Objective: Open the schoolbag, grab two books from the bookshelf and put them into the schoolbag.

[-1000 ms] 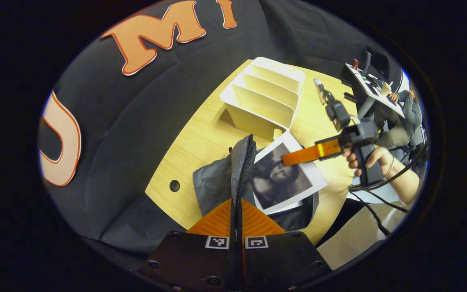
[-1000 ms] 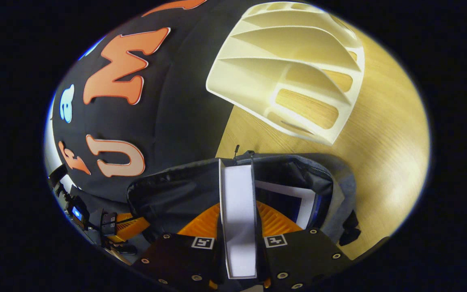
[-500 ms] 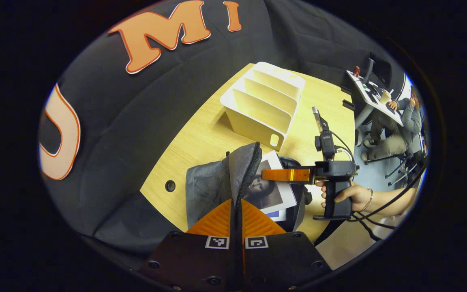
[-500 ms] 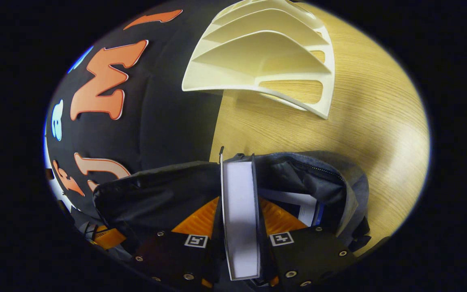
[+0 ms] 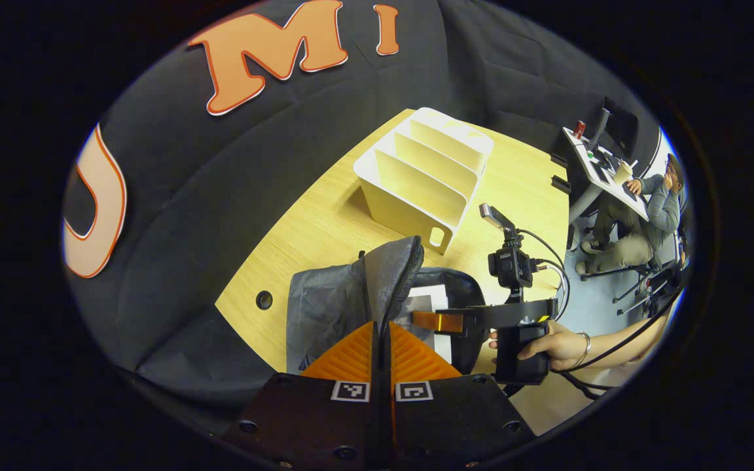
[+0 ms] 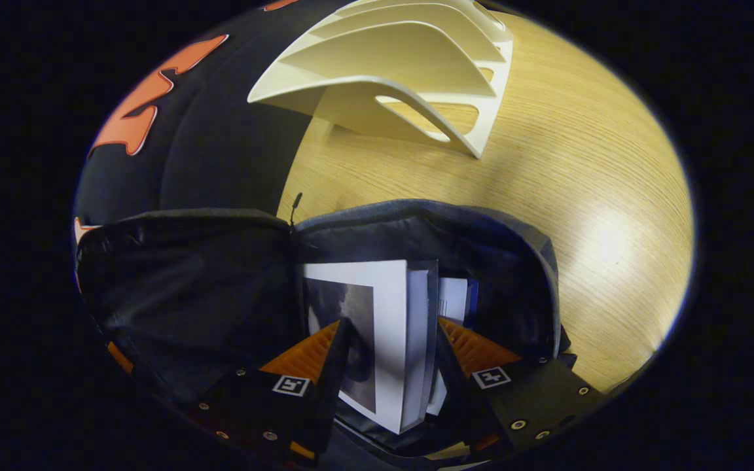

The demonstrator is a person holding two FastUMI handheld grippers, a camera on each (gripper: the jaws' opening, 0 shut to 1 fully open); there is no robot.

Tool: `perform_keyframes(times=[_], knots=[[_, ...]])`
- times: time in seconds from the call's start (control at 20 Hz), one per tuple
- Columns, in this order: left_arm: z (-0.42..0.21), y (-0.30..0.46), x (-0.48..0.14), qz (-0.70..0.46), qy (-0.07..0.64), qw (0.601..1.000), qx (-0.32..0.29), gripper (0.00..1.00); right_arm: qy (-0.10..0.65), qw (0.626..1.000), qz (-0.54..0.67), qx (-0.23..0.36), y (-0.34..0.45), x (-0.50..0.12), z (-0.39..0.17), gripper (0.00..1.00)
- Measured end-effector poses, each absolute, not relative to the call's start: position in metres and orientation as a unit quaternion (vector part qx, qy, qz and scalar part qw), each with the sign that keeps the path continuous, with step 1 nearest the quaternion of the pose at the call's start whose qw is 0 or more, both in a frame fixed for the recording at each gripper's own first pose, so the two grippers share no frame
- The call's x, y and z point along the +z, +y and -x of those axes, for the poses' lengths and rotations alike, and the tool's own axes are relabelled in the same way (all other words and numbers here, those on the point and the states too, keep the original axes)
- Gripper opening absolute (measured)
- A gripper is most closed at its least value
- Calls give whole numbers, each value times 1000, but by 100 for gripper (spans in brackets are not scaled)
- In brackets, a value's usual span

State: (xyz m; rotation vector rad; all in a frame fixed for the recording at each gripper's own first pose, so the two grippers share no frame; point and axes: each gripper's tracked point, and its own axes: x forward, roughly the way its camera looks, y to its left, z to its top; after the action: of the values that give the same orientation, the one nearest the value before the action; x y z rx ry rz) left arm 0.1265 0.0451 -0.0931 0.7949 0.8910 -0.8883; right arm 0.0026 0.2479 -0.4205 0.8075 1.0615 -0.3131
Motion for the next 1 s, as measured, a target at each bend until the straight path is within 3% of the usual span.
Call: perform_keyframes(times=[0.1,0.15,0.2,0.4,0.8,1.0], knots=[[-124,48,-97,-346,414,740,-401,0,500,775,-359,-142,247,-411,2,86],[-122,48,-98,-338,417,742,-401,0,503,778,-353,-133,247,-404,3,96],[-118,47,-99,-332,419,744,-402,0,506,781,-344,-124,247,-397,3,98],[-104,49,-111,-285,441,753,-397,0,512,801,-289,-109,228,-368,3,98],[-72,38,-151,-168,474,785,-362,1,513,828,-184,-133,138,-321,9,98],[-49,21,-174,-128,488,788,-354,11,526,830,-133,-130,105,-313,16,98]])
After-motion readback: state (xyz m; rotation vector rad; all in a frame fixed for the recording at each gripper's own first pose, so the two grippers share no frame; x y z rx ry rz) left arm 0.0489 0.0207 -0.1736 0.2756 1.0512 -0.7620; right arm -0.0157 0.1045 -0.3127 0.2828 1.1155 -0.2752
